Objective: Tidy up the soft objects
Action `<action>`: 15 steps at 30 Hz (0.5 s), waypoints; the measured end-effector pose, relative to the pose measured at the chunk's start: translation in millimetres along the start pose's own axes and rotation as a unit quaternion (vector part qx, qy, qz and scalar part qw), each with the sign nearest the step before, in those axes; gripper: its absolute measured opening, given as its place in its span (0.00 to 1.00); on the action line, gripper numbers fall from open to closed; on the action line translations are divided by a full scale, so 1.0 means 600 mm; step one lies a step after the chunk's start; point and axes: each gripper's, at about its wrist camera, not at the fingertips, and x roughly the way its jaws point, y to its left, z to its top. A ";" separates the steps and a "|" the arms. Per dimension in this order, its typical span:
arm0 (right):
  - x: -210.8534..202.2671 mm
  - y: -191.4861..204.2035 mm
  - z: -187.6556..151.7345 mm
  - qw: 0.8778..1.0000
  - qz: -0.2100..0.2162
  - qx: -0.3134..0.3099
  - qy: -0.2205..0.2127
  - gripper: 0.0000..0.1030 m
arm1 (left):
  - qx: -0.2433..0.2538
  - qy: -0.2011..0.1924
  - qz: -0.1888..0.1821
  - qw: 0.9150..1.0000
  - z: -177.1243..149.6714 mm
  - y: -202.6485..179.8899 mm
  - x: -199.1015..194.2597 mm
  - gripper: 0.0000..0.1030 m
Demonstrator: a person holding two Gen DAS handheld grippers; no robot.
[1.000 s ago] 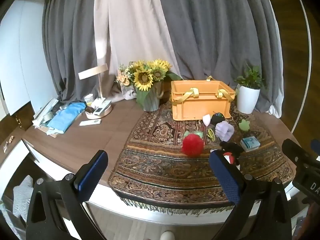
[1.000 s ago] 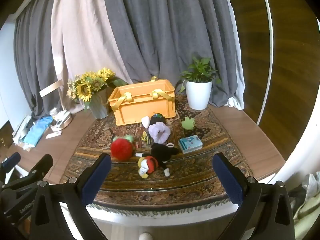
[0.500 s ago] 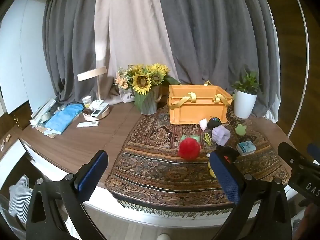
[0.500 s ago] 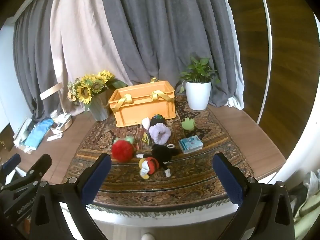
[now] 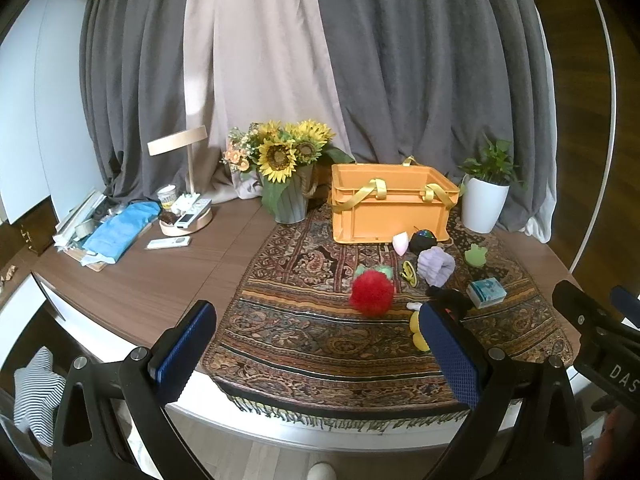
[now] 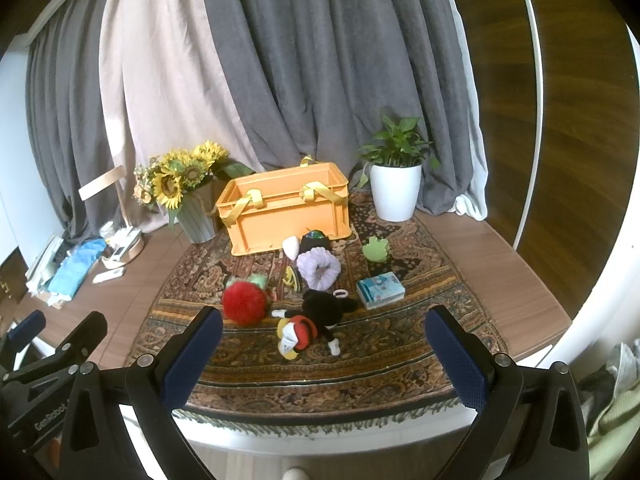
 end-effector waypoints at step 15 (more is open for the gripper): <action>0.000 -0.003 0.007 1.000 -0.001 0.002 -0.003 0.99 | -0.001 0.000 0.000 1.000 -0.001 -0.002 0.000 1.00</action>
